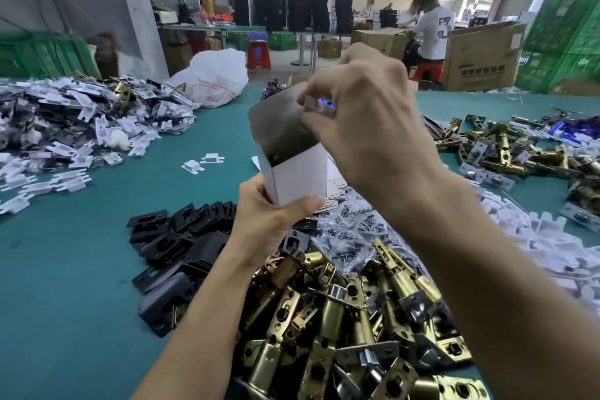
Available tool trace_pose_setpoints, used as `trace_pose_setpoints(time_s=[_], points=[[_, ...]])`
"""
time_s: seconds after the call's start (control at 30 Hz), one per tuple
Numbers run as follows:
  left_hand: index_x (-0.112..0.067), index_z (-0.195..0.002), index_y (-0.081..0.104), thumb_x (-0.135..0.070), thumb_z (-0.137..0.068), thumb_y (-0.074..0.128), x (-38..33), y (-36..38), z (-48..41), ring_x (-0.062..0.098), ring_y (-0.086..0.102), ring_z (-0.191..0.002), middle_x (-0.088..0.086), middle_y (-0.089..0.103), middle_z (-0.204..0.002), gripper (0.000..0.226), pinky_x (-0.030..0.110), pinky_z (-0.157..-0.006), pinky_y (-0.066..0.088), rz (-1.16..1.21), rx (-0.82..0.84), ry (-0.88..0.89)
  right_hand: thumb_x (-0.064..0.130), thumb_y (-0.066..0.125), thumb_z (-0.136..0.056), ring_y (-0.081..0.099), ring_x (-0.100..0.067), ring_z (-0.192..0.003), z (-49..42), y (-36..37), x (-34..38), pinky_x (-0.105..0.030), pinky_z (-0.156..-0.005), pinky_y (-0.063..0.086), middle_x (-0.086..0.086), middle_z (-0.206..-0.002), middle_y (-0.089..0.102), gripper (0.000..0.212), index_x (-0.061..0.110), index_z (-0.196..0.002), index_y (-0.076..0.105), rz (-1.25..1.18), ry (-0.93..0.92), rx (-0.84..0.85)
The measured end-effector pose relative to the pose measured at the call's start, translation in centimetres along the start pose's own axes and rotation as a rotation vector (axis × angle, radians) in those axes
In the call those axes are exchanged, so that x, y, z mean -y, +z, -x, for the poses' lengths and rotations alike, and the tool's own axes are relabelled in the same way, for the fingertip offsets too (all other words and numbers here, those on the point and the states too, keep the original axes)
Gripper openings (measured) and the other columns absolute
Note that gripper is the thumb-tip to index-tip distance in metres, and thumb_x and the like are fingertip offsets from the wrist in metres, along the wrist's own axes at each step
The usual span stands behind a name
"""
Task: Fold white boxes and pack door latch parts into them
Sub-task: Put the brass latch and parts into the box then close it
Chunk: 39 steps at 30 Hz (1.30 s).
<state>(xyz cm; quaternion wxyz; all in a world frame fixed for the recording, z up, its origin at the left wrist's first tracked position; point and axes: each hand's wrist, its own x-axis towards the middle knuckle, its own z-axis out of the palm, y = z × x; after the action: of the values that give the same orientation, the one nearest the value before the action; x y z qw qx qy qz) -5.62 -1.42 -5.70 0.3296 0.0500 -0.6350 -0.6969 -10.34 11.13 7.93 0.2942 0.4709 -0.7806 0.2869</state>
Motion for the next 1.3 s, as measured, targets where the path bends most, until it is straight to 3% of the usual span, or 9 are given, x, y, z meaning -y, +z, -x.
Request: trace_pose_setpoints(time_s=[0.13, 0.2, 0.3, 0.47, 0.67, 0.8, 1.03, 1.2, 1.3], points=[[-0.012, -0.091, 0.076, -0.012, -0.064, 0.087, 0.1, 0.2, 0.0, 0.038, 0.069, -0.094, 0.026, 0.070, -0.104, 0.030, 0.039, -0.073, 0.063, -0.065, 0.005, -0.041, 0.013, 0.054, -0.098, 0.050, -0.027, -0.082, 0.0, 1.0, -0.3, -0.039, -0.073, 0.045, -0.005, -0.098, 0.035, 0.009, 0.012, -0.098, 0.063, 0.136, 0.033, 0.179], [-0.016, -0.089, 0.077, -0.014, -0.063, 0.086, 0.1, 0.2, 0.1, 0.035, 0.071, -0.093, 0.022, 0.071, -0.102, 0.028, 0.031, -0.069, 0.061, -0.081, 0.009, -0.057, 0.009, 0.051, -0.096, 0.053, -0.033, -0.086, -0.2, 1.4, -0.9, -0.036, -0.070, 0.039, -0.007, -0.096, 0.041, 0.009, 0.012, -0.099, 0.059, 0.181, 0.064, 0.231], [-0.016, -0.090, 0.075, -0.017, -0.063, 0.085, 0.1, 0.3, 0.1, 0.034, 0.070, -0.092, 0.018, 0.072, -0.099, 0.028, 0.031, -0.068, 0.061, -0.147, 0.013, -0.082, 0.010, 0.052, -0.093, 0.053, -0.038, -0.102, -0.3, 1.5, -1.8, -0.044, -0.080, 0.048, -0.013, -0.108, 0.055, 0.019, 0.014, -0.110, 0.060, 0.152, 0.165, 0.206], [-0.019, -0.095, 0.075, -0.020, -0.064, 0.084, 0.0, 0.4, 0.1, 0.027, 0.070, -0.089, 0.010, 0.073, -0.096, 0.032, 0.026, -0.066, 0.058, -0.211, 0.020, -0.063, 0.020, 0.060, -0.093, 0.051, -0.036, -0.106, -1.7, 1.6, -2.9, -0.045, -0.088, 0.047, -0.012, -0.113, 0.059, 0.018, 0.015, -0.109, 0.065, 0.082, 0.244, 0.228], [-0.013, -0.100, 0.074, -0.012, -0.069, 0.089, -0.2, 0.4, 0.1, 0.025, 0.070, -0.092, 0.013, 0.072, -0.101, 0.034, 0.024, -0.068, 0.058, -0.162, -0.013, -0.016, 0.020, 0.059, -0.095, 0.050, -0.030, -0.109, -1.9, 2.5, -2.6, -0.031, -0.083, 0.040, -0.012, -0.111, 0.062, 0.016, 0.015, -0.106, 0.070, -0.071, 0.233, 0.126], [-0.016, -0.096, 0.072, -0.008, -0.072, 0.086, -0.6, 0.3, 0.2, 0.012, 0.070, -0.086, 0.003, 0.071, -0.096, 0.029, 0.022, -0.069, 0.057, -0.055, -0.021, 0.057, 0.014, 0.064, -0.093, 0.064, -0.031, -0.095, -1.9, 1.7, -1.6, -0.043, -0.084, 0.054, -0.010, -0.092, 0.071, 0.013, 0.012, -0.098, 0.076, -0.246, 0.157, 0.103], [-0.016, -0.084, 0.071, -0.004, -0.074, 0.087, -0.2, 0.4, 0.0, 0.008, 0.066, -0.075, -0.001, 0.069, -0.083, 0.023, 0.017, -0.059, 0.051, -0.117, -0.074, 0.033, 0.009, 0.055, -0.094, 0.065, -0.034, -0.085, -1.5, 1.5, -1.1, -0.044, -0.073, 0.055, -0.015, -0.098, 0.066, 0.018, 0.009, -0.100, 0.072, 0.037, -0.044, 0.041], [-0.020, -0.084, 0.073, -0.027, -0.066, 0.083, 0.4, 0.3, -0.2, 0.013, 0.065, -0.076, 0.002, 0.071, -0.082, 0.022, 0.029, -0.061, 0.054, -0.288, -0.103, -0.045, 0.019, 0.052, -0.097, 0.056, -0.038, -0.092, -1.6, 2.1, -2.1, -0.041, -0.072, 0.048, -0.014, -0.102, 0.059, 0.020, 0.016, -0.108, 0.068, 0.214, 0.055, 0.365], [-0.022, -0.086, 0.074, -0.030, -0.065, 0.083, 0.4, 0.2, -0.3, 0.011, 0.065, -0.075, -0.003, 0.071, -0.081, 0.025, 0.027, -0.063, 0.057, -0.306, -0.096, -0.083, 0.042, 0.044, -0.103, 0.042, -0.026, -0.065, -1.8, 1.6, -2.5, -0.034, -0.055, 0.032, -0.005, -0.064, 0.045, 0.047, 0.016, -0.068, 0.061, 0.036, 0.109, 0.540]])
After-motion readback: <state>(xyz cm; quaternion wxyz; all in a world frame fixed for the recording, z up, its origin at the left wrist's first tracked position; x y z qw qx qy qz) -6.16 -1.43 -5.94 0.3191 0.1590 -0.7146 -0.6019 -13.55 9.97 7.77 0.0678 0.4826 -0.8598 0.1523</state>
